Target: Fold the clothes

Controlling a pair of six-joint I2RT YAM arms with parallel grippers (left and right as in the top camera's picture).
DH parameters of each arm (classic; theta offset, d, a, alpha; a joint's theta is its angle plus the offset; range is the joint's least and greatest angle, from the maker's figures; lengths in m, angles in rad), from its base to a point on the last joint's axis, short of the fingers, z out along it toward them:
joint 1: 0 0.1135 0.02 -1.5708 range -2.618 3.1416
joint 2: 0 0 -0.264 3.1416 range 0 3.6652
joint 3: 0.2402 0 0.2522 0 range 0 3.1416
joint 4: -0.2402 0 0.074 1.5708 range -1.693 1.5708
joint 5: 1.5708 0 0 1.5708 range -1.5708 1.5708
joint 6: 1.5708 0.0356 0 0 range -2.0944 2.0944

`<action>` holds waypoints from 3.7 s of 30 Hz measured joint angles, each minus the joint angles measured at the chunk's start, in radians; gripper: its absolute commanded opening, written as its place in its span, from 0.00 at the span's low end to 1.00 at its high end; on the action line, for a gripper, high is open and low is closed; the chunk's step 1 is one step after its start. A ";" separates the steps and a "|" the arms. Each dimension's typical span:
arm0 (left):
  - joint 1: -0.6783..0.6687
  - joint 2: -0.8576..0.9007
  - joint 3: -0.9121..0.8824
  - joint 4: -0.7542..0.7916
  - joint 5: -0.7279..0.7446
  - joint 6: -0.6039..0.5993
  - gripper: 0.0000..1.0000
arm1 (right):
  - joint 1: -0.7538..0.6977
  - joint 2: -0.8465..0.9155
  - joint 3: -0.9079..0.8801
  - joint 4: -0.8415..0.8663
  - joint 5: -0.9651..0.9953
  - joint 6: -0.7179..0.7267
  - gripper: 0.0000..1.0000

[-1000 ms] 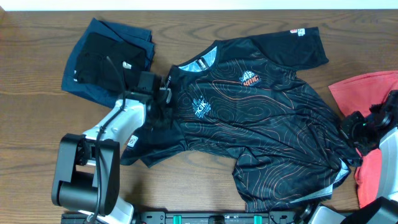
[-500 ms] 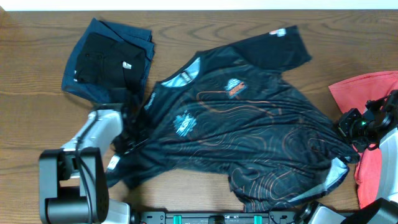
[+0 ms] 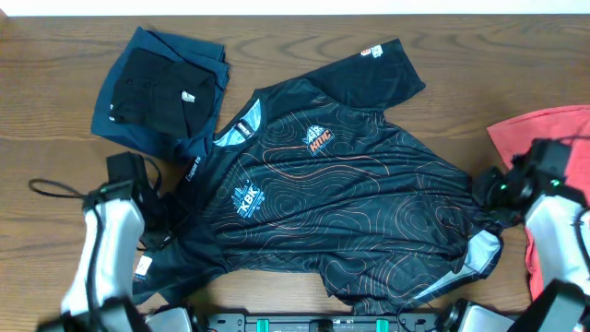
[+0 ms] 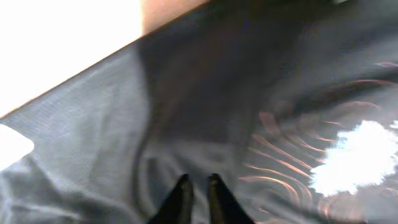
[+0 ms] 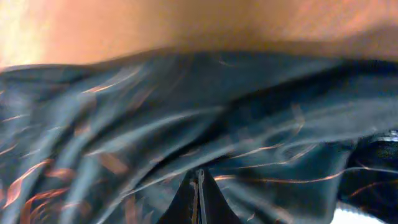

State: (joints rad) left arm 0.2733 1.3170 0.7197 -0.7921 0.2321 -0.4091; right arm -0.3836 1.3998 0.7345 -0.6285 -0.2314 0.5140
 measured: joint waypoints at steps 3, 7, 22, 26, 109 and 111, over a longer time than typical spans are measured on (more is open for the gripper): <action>-0.032 -0.098 0.000 0.000 0.024 0.043 0.36 | 0.000 0.059 -0.072 0.087 0.028 0.067 0.01; -0.085 -0.180 -0.001 0.019 0.059 0.089 0.42 | -0.001 0.134 -0.092 0.246 0.020 0.129 0.01; -0.415 -0.046 0.124 0.125 0.180 0.240 0.43 | 0.051 0.456 0.114 0.692 -0.127 0.273 0.01; -0.466 0.079 0.238 0.127 0.180 0.305 0.43 | 0.058 0.448 0.250 0.466 -0.165 0.195 0.04; -0.422 0.374 1.138 -0.387 -0.216 0.356 0.44 | 0.062 0.372 0.146 0.423 0.429 -0.201 0.01; -0.422 0.374 1.138 -0.387 -0.215 0.355 0.44 | 0.014 0.373 0.167 0.397 0.420 -0.200 0.05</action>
State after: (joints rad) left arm -0.1490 1.6909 1.8580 -1.1790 0.0174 -0.0544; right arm -0.3698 1.7725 0.9020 -0.2314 0.1886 0.3145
